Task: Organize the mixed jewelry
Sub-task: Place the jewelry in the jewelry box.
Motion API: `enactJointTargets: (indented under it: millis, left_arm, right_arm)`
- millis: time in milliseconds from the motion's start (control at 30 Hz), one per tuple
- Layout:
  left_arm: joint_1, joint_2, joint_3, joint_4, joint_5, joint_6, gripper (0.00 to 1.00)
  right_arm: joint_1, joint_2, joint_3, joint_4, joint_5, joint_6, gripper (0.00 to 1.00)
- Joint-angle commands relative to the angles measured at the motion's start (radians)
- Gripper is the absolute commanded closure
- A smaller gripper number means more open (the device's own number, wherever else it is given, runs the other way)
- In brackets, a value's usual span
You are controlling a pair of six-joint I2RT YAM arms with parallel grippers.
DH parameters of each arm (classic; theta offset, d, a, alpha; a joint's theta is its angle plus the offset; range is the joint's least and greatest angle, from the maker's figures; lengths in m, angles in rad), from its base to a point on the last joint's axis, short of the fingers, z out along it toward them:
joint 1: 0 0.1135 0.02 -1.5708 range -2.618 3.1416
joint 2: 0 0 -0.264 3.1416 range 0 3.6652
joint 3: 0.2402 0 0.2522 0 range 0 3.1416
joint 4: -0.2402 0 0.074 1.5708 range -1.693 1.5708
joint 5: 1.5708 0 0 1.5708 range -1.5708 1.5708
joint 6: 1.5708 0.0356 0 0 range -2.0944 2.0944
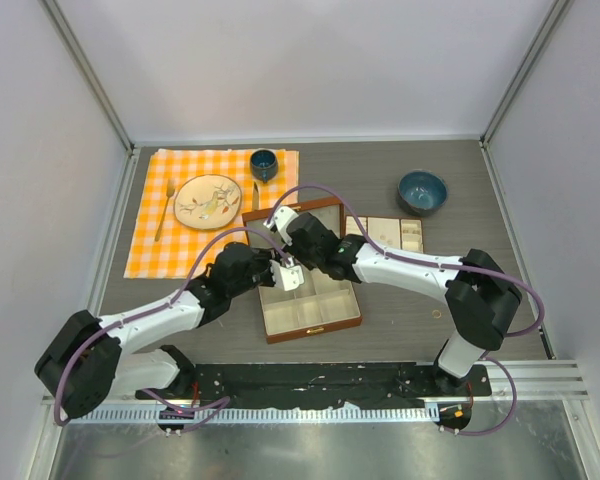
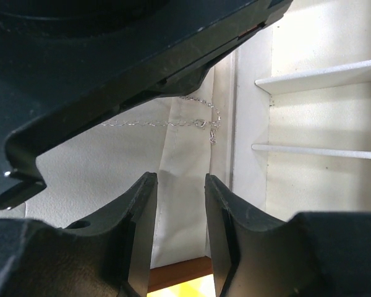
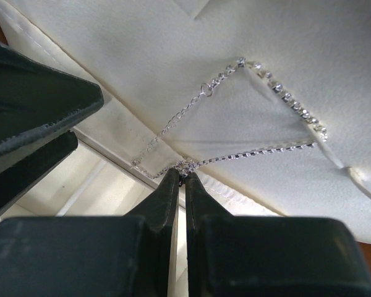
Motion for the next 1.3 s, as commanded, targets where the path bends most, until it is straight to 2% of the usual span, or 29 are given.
enactJointTargets:
  millis: [0,467,567,700,900,1267]
  left_arm:
    - [0.000,0.005,0.038,0.022,0.011,-0.006,0.59]
    - [0.000,0.077,0.037,0.080,-0.041,0.032,0.64]
    - [0.000,0.085,0.043,0.077,-0.044,0.034,0.70]
    - [0.000,0.094,0.049,0.061,-0.041,0.034,0.87]
    - [0.000,0.091,0.054,0.014,-0.015,0.034,1.00]
    - [0.000,0.014,0.071,-0.112,0.055,0.009,1.00]
  right_arm:
    - [0.003,-0.030,-0.001,-0.004,-0.017,0.001,0.99]
    - [0.003,-0.037,-0.009,-0.004,-0.016,-0.001,0.99]
    - [0.001,-0.040,-0.009,-0.004,-0.017,0.001,0.99]
    - [0.001,-0.040,-0.011,-0.001,-0.019,0.001,0.99]
    - [-0.001,-0.039,-0.014,0.001,-0.020,0.001,0.99]
    - [-0.008,-0.044,-0.014,0.002,-0.016,0.004,0.99]
